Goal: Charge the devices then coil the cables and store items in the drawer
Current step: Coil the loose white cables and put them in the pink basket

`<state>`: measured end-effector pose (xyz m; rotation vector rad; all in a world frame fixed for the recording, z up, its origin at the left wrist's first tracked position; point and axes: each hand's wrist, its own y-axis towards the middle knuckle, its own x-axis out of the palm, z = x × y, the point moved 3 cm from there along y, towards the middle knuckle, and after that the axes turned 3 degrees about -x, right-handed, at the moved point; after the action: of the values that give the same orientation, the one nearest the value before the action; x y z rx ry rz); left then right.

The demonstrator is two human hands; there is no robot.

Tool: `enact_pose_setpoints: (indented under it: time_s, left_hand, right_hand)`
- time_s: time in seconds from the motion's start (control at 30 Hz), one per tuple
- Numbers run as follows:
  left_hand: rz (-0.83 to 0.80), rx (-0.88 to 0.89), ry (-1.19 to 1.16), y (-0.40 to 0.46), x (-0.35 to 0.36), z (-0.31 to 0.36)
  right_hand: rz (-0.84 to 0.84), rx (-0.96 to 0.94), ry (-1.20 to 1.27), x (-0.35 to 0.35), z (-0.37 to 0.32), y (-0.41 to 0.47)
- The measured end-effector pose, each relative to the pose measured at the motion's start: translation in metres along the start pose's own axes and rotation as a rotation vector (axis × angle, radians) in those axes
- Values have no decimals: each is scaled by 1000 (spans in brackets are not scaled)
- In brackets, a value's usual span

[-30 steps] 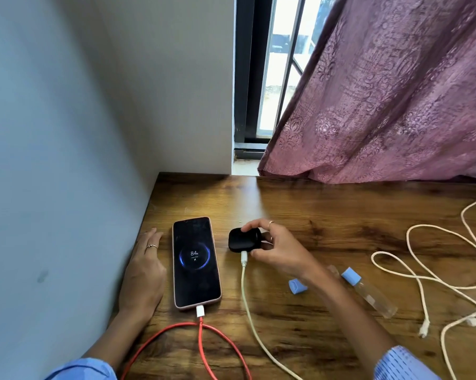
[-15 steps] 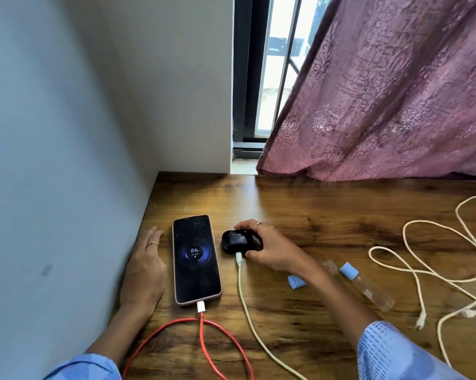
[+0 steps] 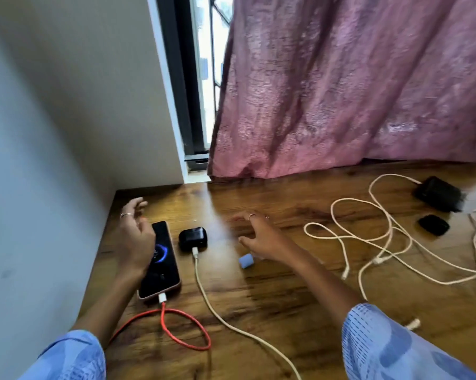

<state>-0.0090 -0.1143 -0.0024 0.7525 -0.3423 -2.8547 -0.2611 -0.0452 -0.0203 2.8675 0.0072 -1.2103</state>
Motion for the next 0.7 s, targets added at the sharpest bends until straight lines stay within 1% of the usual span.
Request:
enact_pose_setpoints:
  time_s: [0.07,0.17,0.23,0.37,0.43,0.57,0.63,0.7]
  left_hand:
    - [-57,102,-21,-12,20,35]
    - [-171,219,-37,-43,55,73]
    - [-233,264,-39,-69,79,93]
    - [-299,345,-55,-113,122,123]
    - [-317,365,-34,-129,139,134]
    - [-302,368,23,-173,175,159]
    - [-330,356,49,-191,190,168]
    - [-367,344,25,-207,202,178]
  right_hand:
    - [27,30,-15,-14,6,-12]
    - [82,14,-54,-37,17,-33]
    - [127,20,-72,-57,29,-51]
    - [178,36,-104,-96,62,-96]
    - [196,26,-114,-116,80,-118]
    - [192,50,-216,-166,130,-169]
    - [211,56,-248,-187,151,-185]
    - [219,84,-286,-204,167,-197]
